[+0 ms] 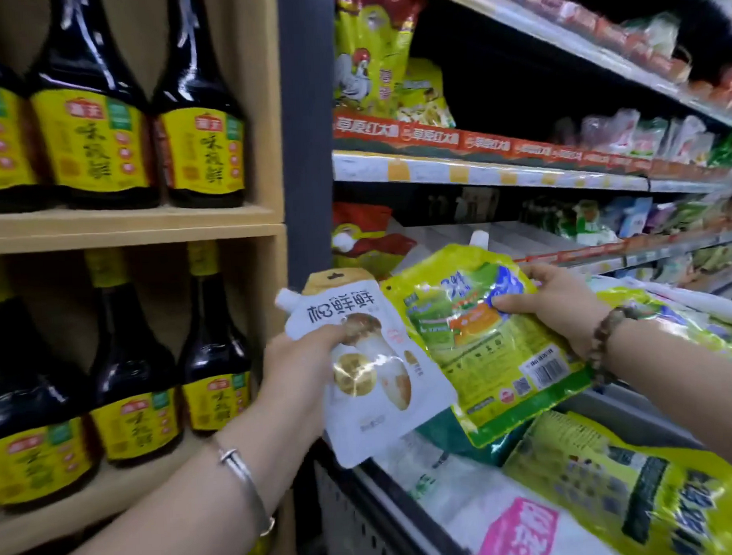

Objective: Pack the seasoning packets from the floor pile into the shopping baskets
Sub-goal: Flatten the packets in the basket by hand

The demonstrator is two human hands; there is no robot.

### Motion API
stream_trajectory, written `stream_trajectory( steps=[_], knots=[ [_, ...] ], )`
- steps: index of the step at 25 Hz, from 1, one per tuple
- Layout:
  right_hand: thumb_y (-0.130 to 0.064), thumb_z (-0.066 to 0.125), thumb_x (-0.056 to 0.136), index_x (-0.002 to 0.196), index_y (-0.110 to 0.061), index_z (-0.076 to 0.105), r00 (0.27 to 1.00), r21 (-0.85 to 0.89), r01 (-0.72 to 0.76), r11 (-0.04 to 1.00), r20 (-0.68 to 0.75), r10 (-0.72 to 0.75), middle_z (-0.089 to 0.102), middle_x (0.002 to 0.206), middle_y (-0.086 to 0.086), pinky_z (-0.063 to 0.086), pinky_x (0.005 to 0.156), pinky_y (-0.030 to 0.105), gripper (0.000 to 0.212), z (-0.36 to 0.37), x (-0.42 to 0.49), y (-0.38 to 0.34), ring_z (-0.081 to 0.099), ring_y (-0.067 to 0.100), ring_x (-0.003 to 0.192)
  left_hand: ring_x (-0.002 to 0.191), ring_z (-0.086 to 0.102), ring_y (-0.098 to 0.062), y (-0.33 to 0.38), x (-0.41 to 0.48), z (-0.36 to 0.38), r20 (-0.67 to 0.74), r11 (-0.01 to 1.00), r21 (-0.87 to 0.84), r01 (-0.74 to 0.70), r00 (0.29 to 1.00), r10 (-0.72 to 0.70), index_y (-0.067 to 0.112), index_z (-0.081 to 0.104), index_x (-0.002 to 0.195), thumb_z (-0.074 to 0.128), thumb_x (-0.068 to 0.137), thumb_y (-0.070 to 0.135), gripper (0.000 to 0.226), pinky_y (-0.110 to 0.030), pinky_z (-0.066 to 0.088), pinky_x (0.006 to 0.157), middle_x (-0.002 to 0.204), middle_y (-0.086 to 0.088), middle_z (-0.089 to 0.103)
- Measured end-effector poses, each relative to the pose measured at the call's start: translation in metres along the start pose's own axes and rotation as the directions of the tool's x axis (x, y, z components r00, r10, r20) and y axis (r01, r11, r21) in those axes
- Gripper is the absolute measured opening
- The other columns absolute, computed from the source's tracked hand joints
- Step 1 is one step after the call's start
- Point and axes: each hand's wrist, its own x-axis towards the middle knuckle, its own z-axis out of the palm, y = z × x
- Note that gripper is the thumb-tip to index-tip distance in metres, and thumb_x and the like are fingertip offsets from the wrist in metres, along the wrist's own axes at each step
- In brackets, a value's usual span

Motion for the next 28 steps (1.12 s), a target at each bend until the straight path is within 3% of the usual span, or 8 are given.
stream_trajectory(
  steps=[5, 9, 12, 14, 18, 20, 23, 28],
  knots=[
    [-0.024, 0.082, 0.068, 0.132, -0.006, 0.047, 0.977, -0.201, -0.196, 0.960, 0.039, 0.207, 0.058, 0.125, 0.013, 0.048, 0.094, 0.043, 0.074, -0.002, 0.021, 0.083, 0.060, 0.029, 0.106, 0.094, 0.064, -0.033, -0.068, 0.041, 0.044, 0.019, 0.887, 0.452, 0.089, 0.994, -0.110, 0.003, 0.059, 0.112, 0.066, 0.081, -0.003, 0.033, -0.047, 0.053, 0.087, 0.103, -0.016, 0.067],
    [-0.022, 0.078, 0.074, 0.126, -0.002, 0.052, 0.974, -0.276, -0.193, 0.942, 0.058, 0.217, 0.057, 0.127, 0.013, 0.044, 0.083, 0.033, 0.063, 0.014, 0.030, 0.123, 0.055, 0.017, 0.092, 0.099, 0.059, -0.031, -0.102, 0.066, 0.044, -0.055, 0.702, 0.683, 0.200, 0.973, -0.223, 0.004, 0.050, 0.120, 0.057, 0.081, -0.010, 0.042, -0.039, 0.051, 0.084, 0.107, -0.016, 0.061],
    [-0.029, 0.075, 0.077, 0.134, -0.005, 0.045, 0.978, -0.425, -0.163, 0.890, 0.049, 0.202, 0.053, 0.133, 0.012, 0.044, 0.089, 0.034, 0.069, 0.030, 0.036, 0.147, 0.053, 0.025, 0.113, 0.103, 0.059, -0.028, -0.104, 0.072, 0.042, -0.077, 0.423, 0.888, 0.180, 0.966, -0.248, 0.003, 0.047, 0.113, 0.059, 0.083, -0.003, 0.033, -0.035, 0.049, 0.082, 0.101, -0.014, 0.059],
    [-0.032, 0.073, 0.079, 0.131, -0.010, 0.049, 0.983, -0.496, -0.125, 0.859, 0.055, 0.175, 0.058, 0.126, 0.009, 0.048, 0.082, 0.032, 0.062, 0.040, 0.037, 0.155, 0.057, 0.024, 0.108, 0.108, 0.058, -0.029, -0.105, 0.074, 0.043, -0.070, 0.312, 0.939, 0.143, 0.970, -0.233, 0.005, 0.041, 0.106, 0.060, 0.085, -0.001, 0.030, -0.034, 0.048, 0.084, 0.112, -0.018, 0.058],
    [-0.039, 0.065, 0.083, 0.130, -0.025, 0.044, 0.987, -0.613, -0.067, 0.787, 0.076, 0.143, 0.060, 0.121, 0.003, 0.051, 0.081, 0.036, 0.053, 0.050, 0.036, 0.159, 0.059, 0.022, 0.104, 0.128, 0.042, -0.034, -0.108, 0.074, 0.042, -0.118, 0.158, 0.974, 0.163, 0.959, -0.258, 0.011, 0.009, 0.148, 0.071, 0.079, 0.010, 0.093, -0.038, 0.042, 0.101, 0.144, -0.021, 0.032],
    [-0.045, 0.057, 0.086, 0.130, -0.027, 0.039, 0.990, -0.726, 0.029, 0.687, 0.118, 0.083, 0.054, 0.124, 0.002, 0.048, 0.081, 0.034, 0.051, 0.050, 0.031, 0.158, 0.055, 0.021, 0.108, 0.133, 0.030, -0.034, -0.111, 0.067, 0.043, -0.050, -0.049, 0.998, 0.040, 0.969, -0.242, 0.018, 0.014, 0.146, 0.076, 0.073, 0.026, 0.096, -0.037, 0.038, 0.103, 0.144, -0.016, 0.024],
    [-0.057, 0.048, 0.086, 0.138, -0.029, 0.032, 0.942, -0.807, 0.321, 0.495, 0.328, -0.074, 0.040, 0.138, 0.001, 0.036, 0.100, 0.035, 0.062, 0.048, 0.019, 0.156, 0.041, 0.020, 0.124, 0.139, 0.008, -0.038, -0.127, 0.054, 0.045, 0.165, -0.196, 0.948, -0.251, 0.913, -0.373, 0.027, 0.021, 0.144, 0.070, 0.071, 0.049, 0.091, -0.043, 0.030, 0.109, 0.152, -0.012, 0.008],
    [-0.072, 0.025, 0.085, 0.147, -0.038, 0.005, 0.797, -0.787, 0.524, 0.326, 0.588, 0.139, -0.006, 0.157, -0.001, 0.001, 0.115, 0.050, 0.073, 0.062, -0.002, 0.159, -0.003, 0.024, 0.145, 0.143, -0.010, -0.043, -0.142, 0.053, 0.043, 0.159, -0.399, 0.781, -0.481, 0.770, -0.618, 0.031, -0.016, 0.148, 0.052, 0.082, 0.065, 0.101, -0.057, 0.009, 0.114, 0.157, -0.015, -0.015]
  ],
)
